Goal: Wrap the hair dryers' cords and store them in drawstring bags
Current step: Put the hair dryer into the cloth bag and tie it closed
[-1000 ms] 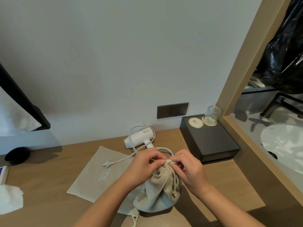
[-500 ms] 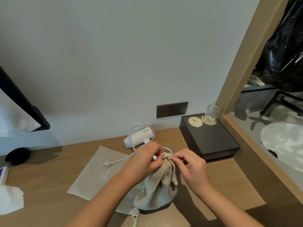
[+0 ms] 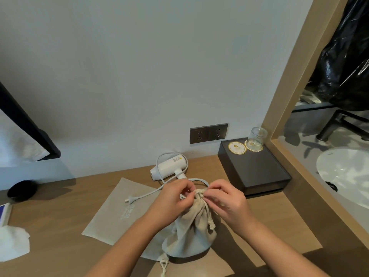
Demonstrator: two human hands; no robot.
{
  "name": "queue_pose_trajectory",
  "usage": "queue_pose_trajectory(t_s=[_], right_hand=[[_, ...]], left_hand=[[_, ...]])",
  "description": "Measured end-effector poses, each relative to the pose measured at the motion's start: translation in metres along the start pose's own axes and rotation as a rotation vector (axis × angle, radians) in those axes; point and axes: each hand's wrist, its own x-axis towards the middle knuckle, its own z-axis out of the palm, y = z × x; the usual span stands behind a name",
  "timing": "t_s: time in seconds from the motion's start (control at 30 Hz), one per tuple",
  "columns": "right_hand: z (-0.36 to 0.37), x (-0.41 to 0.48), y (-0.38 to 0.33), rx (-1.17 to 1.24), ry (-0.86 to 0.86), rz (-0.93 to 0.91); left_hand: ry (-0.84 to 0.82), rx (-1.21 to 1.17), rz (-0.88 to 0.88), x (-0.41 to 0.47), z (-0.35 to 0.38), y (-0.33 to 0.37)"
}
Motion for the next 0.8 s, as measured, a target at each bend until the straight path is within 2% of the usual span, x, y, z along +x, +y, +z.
queue_pose_trajectory(t_s=[0.1,0.27,0.43,0.6,0.7,0.8], right_hand=[[0.0,0.002,-0.003,-0.077,-0.055,-0.024],[-0.006,0.003,-0.01,-0.084,-0.23,0.098],[-0.009,0.009,-0.008,0.146,-0.368,0.238],[-0.015,0.01,-0.003,0.211,-0.318,0.323],[-0.015,0.006,-0.002,0.151,-0.288,0.243],[-0.014,0.007,-0.002,-0.029,-0.252,0.117]], left_hand=[[-0.057,0.025,0.004,-0.001,0.0,0.004],[-0.084,0.083,-0.001,-0.002,-0.004,0.004],[-0.095,0.153,0.038,-0.001,-0.005,0.002],[-0.127,0.099,-0.014,0.001,-0.002,0.0],[-0.127,0.042,-0.071,0.0,0.0,-0.003],[-0.151,0.026,-0.081,0.0,0.002,-0.004]])
